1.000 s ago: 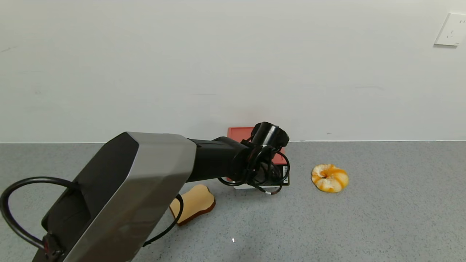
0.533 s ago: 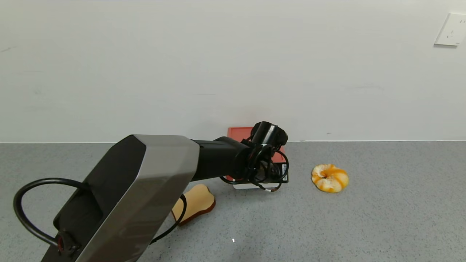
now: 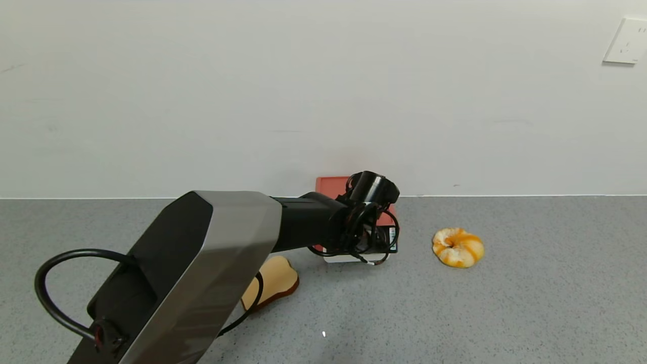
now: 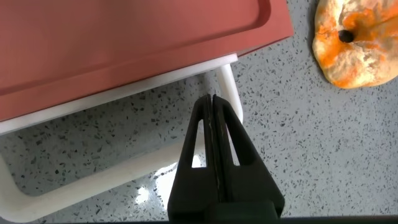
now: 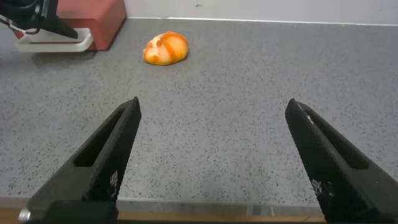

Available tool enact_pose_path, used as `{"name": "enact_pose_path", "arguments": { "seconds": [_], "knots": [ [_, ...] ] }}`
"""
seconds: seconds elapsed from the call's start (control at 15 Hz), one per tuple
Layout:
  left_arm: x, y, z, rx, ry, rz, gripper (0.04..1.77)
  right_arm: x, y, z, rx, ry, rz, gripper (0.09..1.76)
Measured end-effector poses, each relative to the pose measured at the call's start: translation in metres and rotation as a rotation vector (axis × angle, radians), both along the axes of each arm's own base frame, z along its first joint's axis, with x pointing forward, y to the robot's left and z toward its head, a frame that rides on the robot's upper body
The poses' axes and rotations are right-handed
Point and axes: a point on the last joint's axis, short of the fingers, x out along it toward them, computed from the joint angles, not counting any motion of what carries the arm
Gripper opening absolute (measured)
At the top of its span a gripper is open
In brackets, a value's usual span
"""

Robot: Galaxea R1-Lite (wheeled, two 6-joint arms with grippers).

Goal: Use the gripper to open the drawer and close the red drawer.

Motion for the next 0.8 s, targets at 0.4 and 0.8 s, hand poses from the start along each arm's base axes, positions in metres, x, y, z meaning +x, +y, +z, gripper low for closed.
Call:
{"name": "enact_pose_path", "arguments": {
  "seconds": [0.4,0.8],
  "knots": [
    [0.0011,-0.0016,-0.0066,0.004,0.008,0.001,0.11,0.0,0.0,0.0,0.0,0.0,0.0,1.71],
    [-0.0008,-0.0024,-0.0109,0.019,0.029,-0.005,0.11,0.0,0.0,0.0,0.0,0.0,0.0,1.71]
  ]
}}
